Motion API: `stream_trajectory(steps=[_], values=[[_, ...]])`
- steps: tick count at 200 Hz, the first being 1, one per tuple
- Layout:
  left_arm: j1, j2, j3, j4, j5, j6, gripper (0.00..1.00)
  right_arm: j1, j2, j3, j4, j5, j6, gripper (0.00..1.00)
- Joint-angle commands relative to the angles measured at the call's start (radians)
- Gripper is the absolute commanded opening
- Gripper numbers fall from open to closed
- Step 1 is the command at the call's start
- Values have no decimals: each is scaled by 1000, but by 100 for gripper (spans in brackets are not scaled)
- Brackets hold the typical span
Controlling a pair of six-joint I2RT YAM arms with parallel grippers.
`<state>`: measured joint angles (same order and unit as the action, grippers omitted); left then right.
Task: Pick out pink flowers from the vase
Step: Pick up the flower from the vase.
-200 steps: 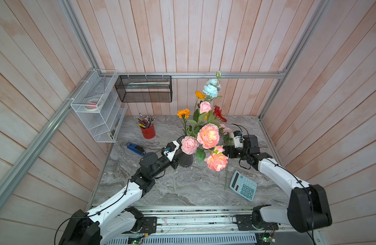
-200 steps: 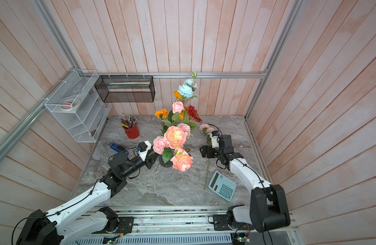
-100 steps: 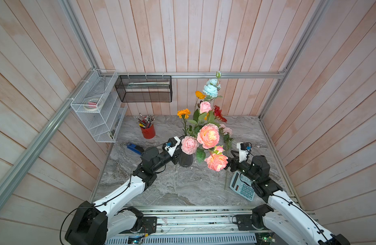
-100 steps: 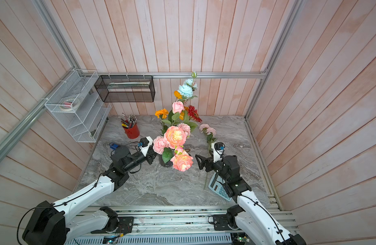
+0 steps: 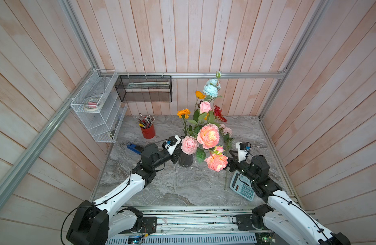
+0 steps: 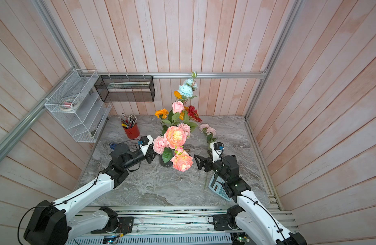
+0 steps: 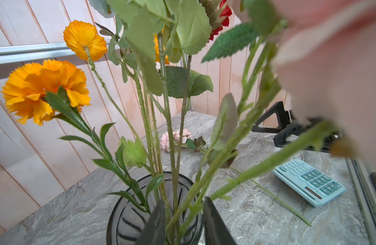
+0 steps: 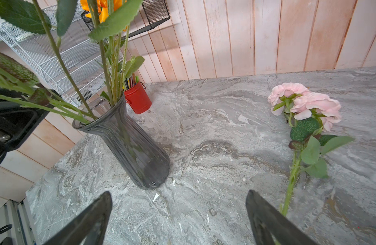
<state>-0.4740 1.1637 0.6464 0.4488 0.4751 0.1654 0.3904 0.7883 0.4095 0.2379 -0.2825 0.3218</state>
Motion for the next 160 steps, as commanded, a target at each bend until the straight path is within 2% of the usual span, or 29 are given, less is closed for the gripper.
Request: stream_trajectory(steps=[1, 45, 107, 160], values=[[3, 17, 29, -21, 29, 10, 32, 7, -22, 13, 16, -29, 2, 98], [3, 41, 39, -21, 44, 7, 32, 44, -59, -5, 77, -110, -27, 98], [3, 99, 75, -9, 37, 31, 30, 212, -87, -5, 125, -147, -136, 98], [3, 125, 87, 0, 59, 36, 29, 223, -85, -18, 147, -140, -130, 98]])
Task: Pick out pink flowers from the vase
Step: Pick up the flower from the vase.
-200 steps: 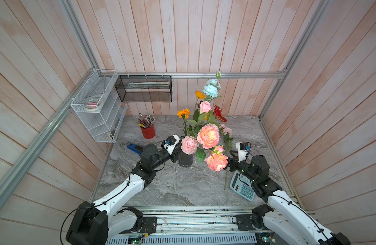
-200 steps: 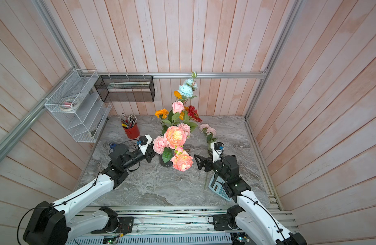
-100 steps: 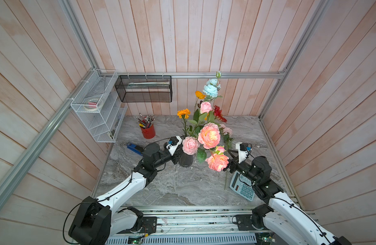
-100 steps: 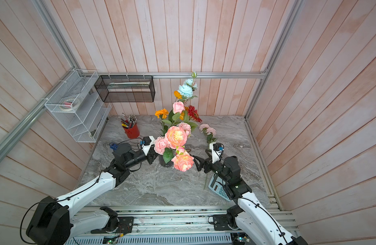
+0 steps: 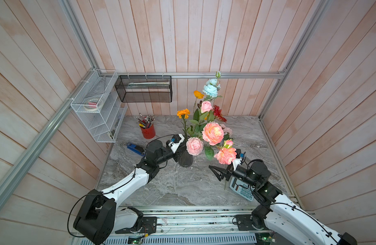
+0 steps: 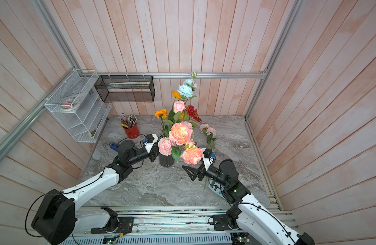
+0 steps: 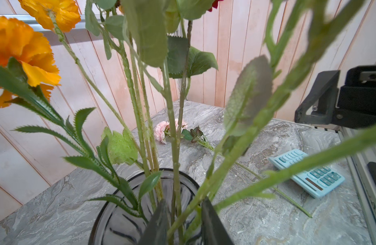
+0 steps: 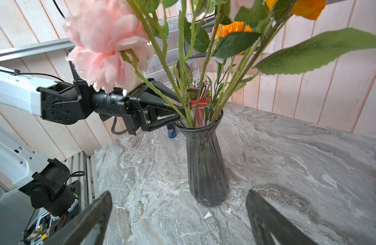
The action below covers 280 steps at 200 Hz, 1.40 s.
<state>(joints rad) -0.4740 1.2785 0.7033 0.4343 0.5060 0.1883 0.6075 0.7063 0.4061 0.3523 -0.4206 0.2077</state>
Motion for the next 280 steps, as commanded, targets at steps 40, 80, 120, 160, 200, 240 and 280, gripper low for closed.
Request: stream_trajectory(steps=[40, 80, 120, 160, 200, 240, 280], values=[[3, 21, 20, 40, 28, 24, 30, 6, 12, -6, 19, 0, -21, 98], [4, 31, 1, 102, 37, 31, 20, 6, 11, -2, 13, 3, -21, 98], [3, 20, -17, 136, 28, 39, 5, 5, 13, 3, 8, 5, -22, 98], [3, -22, -43, 151, -3, 49, 0, 7, 27, -1, 20, -1, -16, 98], [3, -70, -60, 155, -44, 59, 0, 8, 33, -1, 31, -8, -11, 98], [3, -102, -50, 155, -91, 72, 0, 8, 39, 13, 36, 4, -13, 98], [2, -132, 16, 113, -107, 55, 0, 18, 60, 63, 14, 22, -32, 98]])
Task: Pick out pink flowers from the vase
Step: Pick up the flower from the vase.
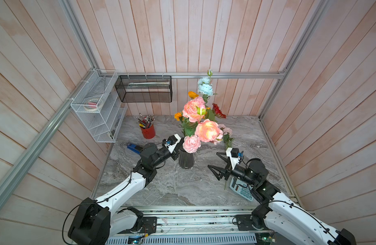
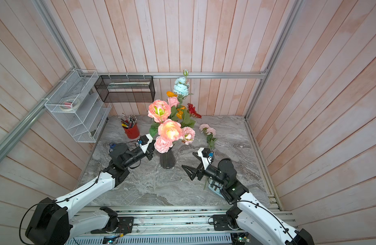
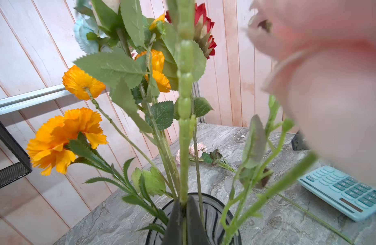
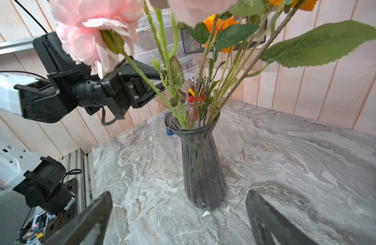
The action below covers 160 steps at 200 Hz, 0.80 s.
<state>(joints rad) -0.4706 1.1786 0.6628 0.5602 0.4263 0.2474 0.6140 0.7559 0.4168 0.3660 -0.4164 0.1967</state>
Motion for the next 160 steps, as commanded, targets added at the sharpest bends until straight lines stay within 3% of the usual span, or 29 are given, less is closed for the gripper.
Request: stream_trajectory(steps=[1, 95, 160], values=[[-1, -33, 58, -13, -27, -5, 0, 13, 11, 53, 0, 18, -22, 98], [0, -162, 265, -169, -36, -96, 0, 50, -1, 78, -18, 20, -24, 98], [-2, -269, 397, -421, -115, -106, 0, 85, 10, 150, -69, 42, -16, 98]])
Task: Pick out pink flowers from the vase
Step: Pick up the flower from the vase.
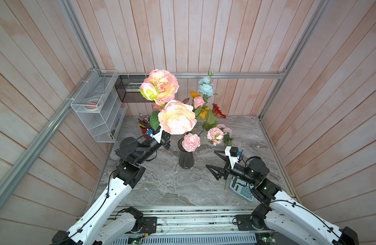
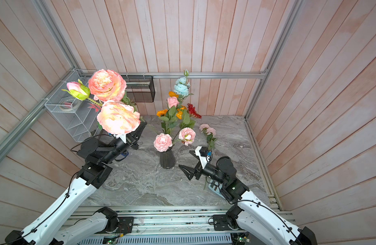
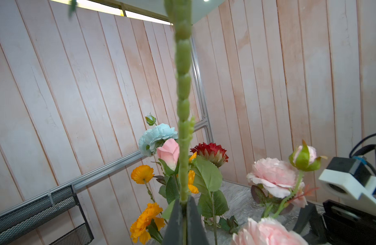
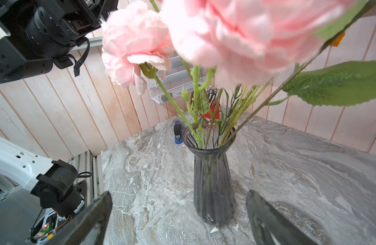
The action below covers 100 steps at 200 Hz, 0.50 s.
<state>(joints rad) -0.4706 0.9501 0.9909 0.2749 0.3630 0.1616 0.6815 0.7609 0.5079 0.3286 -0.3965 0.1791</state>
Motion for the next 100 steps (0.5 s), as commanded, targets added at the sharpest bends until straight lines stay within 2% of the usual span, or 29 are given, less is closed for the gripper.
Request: stream_trajectory(steps=[1, 34, 76, 100], values=[[-2, -42, 71, -142, -54, -22, 0, 19, 6, 60, -33, 22, 2, 98], [-1, -96, 125, -305, -127, -60, 0, 54, 26, 102, -78, 25, -2, 98], [0, -148, 148, -546, -222, -76, 0, 144, 21, 154, -136, 101, -30, 98], [-1, -187, 96, -612, -198, -91, 0, 184, 27, 186, -156, 108, -38, 98]])
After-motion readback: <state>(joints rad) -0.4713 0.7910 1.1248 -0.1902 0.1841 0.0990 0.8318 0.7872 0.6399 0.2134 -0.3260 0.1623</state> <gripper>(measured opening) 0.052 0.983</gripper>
